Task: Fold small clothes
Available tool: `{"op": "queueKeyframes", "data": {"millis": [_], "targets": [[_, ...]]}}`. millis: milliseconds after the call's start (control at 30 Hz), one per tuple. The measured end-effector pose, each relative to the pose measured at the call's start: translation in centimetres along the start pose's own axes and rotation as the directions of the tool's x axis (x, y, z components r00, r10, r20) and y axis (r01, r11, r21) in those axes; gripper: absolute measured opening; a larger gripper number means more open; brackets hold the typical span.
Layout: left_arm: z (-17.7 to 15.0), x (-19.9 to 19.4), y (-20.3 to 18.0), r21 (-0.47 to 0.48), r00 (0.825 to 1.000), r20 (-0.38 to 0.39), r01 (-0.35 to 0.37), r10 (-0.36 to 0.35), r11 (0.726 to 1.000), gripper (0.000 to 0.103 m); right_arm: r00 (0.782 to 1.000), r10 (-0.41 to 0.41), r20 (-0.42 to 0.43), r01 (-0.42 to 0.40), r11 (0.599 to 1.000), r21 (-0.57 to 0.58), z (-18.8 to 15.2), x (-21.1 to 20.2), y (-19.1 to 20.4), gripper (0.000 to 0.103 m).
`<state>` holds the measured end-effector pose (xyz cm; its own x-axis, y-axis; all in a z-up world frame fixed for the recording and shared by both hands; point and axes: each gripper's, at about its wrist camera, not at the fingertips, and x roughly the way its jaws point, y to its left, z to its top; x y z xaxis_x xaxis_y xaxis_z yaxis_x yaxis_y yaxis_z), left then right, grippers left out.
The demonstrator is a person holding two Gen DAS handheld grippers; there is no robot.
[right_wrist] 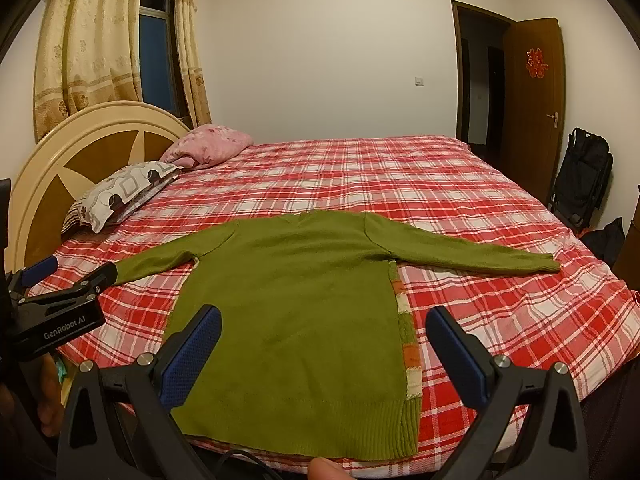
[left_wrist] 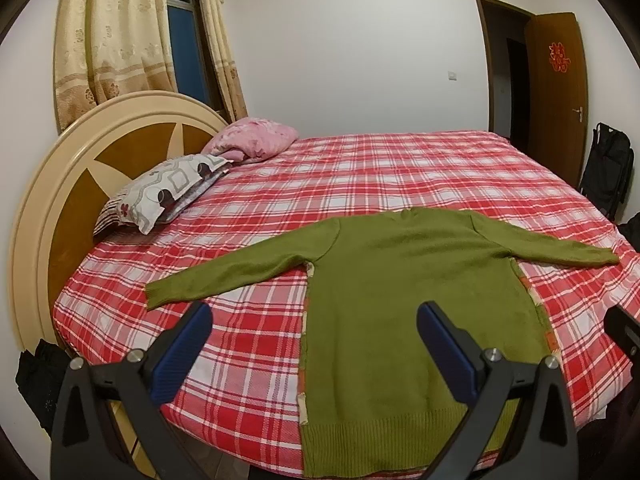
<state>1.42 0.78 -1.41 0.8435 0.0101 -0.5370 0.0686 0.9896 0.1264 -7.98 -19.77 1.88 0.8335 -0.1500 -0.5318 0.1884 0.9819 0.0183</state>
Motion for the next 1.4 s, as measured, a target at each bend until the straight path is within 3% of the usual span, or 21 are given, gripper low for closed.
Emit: {"op": "queueKeyframes", "data": {"millis": [333, 533, 700, 967, 1133, 1300, 1400], "targets": [[-0.4, 1.4, -0.3, 0.012, 1.0, -0.023, -0.004, 0.005, 1.0, 0.103, 0.999, -0.023, -0.026, 0.023, 1.0, 0.008, -0.3, 1.3, -0.9, 0.102], [-0.8, 4.5, -0.8, 0.036, 0.999, -0.044, -0.015, 0.017, 0.999, 0.103, 0.997, -0.039, -0.06, 0.04, 0.999, 0.02, -0.7, 4.9, -2.7, 0.102], [-1.2, 8.9, -1.4, 0.06, 0.996, -0.091, -0.018, 0.023, 0.998, 0.103, 0.992, -0.04, -0.117, 0.049, 0.996, 0.079, -1.2, 9.6, -6.2, 0.102], [-1.3, 15.4, -2.6, 0.098, 0.99, -0.134, -0.031, 0.044, 0.995, 0.103, 0.979, -0.125, -0.163, 0.154, 0.972, 0.177, -1.5, 15.6, -14.4, 0.1], [-0.9, 19.0, -2.9, 0.1, 0.987, -0.148, -0.053, 0.068, 0.994, 0.103, 0.958, -0.184, -0.219, 0.243, 0.926, 0.287, -0.8, 18.8, -21.8, 0.07], [-0.7, 21.5, -2.7, 0.064, 0.983, -0.171, -0.051, 0.061, 0.997, 0.103, 0.942, -0.22, -0.253, 0.316, 0.836, 0.449, -0.1, 20.2, -29.9, 0.069], [-0.9, 23.1, -2.5, 0.047, 0.978, -0.196, -0.059, 0.067, 0.997, 0.103, 0.927, -0.244, -0.283, 0.363, 0.773, 0.521, 0.1, 21.0, -34.3, 0.06]]}}
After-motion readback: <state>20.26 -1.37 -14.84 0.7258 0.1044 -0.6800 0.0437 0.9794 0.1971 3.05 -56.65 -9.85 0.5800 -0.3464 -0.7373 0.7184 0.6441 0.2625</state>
